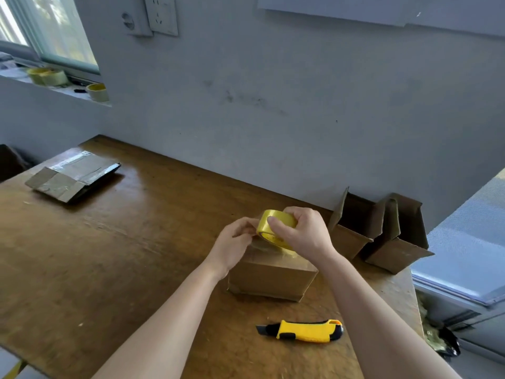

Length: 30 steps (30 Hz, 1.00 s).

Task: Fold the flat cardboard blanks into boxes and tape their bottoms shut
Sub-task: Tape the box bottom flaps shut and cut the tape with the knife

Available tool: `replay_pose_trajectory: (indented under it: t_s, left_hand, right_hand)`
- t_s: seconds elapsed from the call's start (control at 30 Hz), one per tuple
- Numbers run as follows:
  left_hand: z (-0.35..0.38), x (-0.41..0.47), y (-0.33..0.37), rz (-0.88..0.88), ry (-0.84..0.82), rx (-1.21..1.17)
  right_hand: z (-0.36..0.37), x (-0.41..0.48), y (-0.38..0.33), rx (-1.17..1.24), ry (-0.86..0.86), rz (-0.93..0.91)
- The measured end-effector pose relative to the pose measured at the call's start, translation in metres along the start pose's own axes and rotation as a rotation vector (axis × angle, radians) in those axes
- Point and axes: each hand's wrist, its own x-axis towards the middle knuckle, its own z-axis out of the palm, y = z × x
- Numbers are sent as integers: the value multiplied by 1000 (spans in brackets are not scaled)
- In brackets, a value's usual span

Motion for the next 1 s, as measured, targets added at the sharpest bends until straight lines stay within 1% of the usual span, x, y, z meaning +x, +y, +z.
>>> replay_pose_trajectory:
  t_s: [0.1,0.13,0.23,0.33,0.4,0.47,0.57,0.63,0.7,0.73,0.83,0.87,0.93,0.97,1.0]
  left_hand:
    - [4,0,5,7,41,-160]
    - [6,0,5,9,67,-181]
    - [11,3,6,-19,164,-87]
    - [12,5,6,-18,224,1]
    - [11,6,6,-15,251,21]
    - [10,7,4,-2,275,27]
    - [10,7,-3,-1,369,46]
    - [8,7,-7,18,399,100]
    - [8,7,-11,34,376,175]
    - [8,7,-11,36,373,195]
    - [10,8,-11,26,411,194]
    - [11,8,-11,26,416,208]
    - [11,9,-11,20,428,210]
    - [10,8,-11,19,438,182]
    - [8,8,-12,20,442,150]
  right_hand:
    - [2,3,3,-59,-10,-1]
    - [3,5,4,-76,-16,-4]
    - [3,7,0,-141,-38,-13]
    - [4,8,-6,-213,-82,-8]
    - [3,8,-8,-203,-116,1]
    - [-3,9,-7,-78,-172,19]
    - [-18,8,1,238,-324,112]
    - [-22,5,6,285,-369,138]
    - [-20,7,5,216,-334,103]
    - [-19,8,4,136,-289,79]
    - [-24,13,4,-258,-105,49]
    - [-27,13,6,-335,-82,44]
    - [-31,14,10,-346,-106,72]
    - [-33,15,12,-274,-139,110]
    - [-35,16,14,-153,-176,158]
